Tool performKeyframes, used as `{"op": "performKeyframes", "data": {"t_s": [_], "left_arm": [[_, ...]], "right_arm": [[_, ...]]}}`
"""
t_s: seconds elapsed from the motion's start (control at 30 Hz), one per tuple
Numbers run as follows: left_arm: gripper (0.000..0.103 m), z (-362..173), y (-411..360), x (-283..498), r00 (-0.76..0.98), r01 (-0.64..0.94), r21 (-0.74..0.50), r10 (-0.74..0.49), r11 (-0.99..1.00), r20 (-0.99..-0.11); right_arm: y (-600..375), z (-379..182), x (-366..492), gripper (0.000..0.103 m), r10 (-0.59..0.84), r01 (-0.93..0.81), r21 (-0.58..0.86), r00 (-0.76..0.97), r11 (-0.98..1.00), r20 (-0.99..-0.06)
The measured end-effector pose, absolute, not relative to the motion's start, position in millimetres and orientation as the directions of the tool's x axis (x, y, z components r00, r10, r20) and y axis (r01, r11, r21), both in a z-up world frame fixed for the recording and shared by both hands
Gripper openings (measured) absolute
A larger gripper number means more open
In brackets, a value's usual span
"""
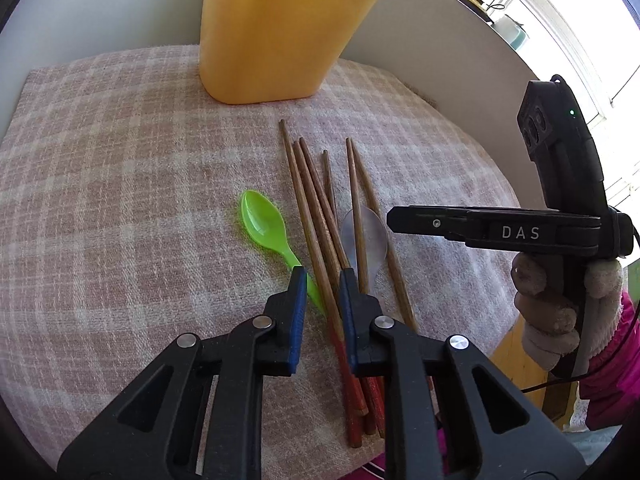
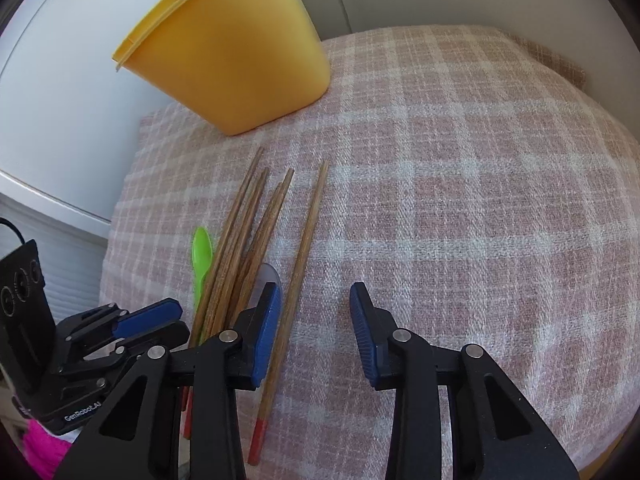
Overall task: Organize utensils
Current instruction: 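Move the left tool to the wooden chopsticks while the right tool approaches them too, then close the left tool on a wooden chopstick while the right tool grasps another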
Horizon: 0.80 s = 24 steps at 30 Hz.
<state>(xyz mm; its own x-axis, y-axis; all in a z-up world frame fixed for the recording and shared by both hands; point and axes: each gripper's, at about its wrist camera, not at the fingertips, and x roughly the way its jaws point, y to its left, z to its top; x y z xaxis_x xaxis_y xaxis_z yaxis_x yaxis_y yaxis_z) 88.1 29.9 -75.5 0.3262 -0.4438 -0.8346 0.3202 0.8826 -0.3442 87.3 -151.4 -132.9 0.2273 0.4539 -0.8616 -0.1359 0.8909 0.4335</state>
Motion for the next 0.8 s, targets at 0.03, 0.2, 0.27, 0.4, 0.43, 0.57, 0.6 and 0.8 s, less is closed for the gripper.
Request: {"op": "performKeyframes", "data": {"t_s": [0.03, 0.2, 0.27, 0.4, 0.43, 0.57, 0.6, 0.8], "left_arm": [[0.013, -75, 27, 91, 0.326, 0.329, -0.335, -0.439, 0.883, -0.837], [0.012, -81, 17, 105, 0.299, 0.356, -0.299, -0.411, 0.885, -0.861], [0.012, -83, 12, 108, 0.292, 0.374, -0.276, -0.395, 0.885, -0.871], [0.012, -85, 9, 113, 0.281, 0.384, -0.265, -0.386, 0.884, -0.879], [0.012, -86, 9, 115, 0.28, 0.383, -0.265, -0.385, 0.885, -0.88], [0.012, -88, 8, 123, 0.271, 0.375, -0.268, -0.381, 0.887, -0.884], [0.012, -89, 9, 125, 0.265, 0.373, -0.273, -0.383, 0.887, -0.885], [0.012, -94, 14, 140, 0.238, 0.34, -0.315, -0.405, 0.886, -0.883]], "right_arm": [[-150, -134, 88, 0.028, 0.451, -0.132, 0.432, 0.226, 0.892, -0.863], [-146, -135, 90, 0.027, 0.449, -0.119, 0.433, 0.215, 0.893, -0.867], [-145, -137, 91, 0.022, 0.439, -0.115, 0.423, 0.211, 0.899, -0.874], [-145, -139, 94, 0.019, 0.428, -0.104, 0.416, 0.211, 0.904, -0.879], [-145, -140, 95, 0.018, 0.426, -0.099, 0.414, 0.211, 0.905, -0.88], [-140, -140, 101, 0.016, 0.402, -0.1, 0.39, 0.21, 0.915, -0.891], [-136, -140, 103, 0.015, 0.393, -0.104, 0.379, 0.21, 0.919, -0.895], [-124, -137, 107, 0.015, 0.365, -0.122, 0.347, 0.206, 0.93, -0.908]]}}
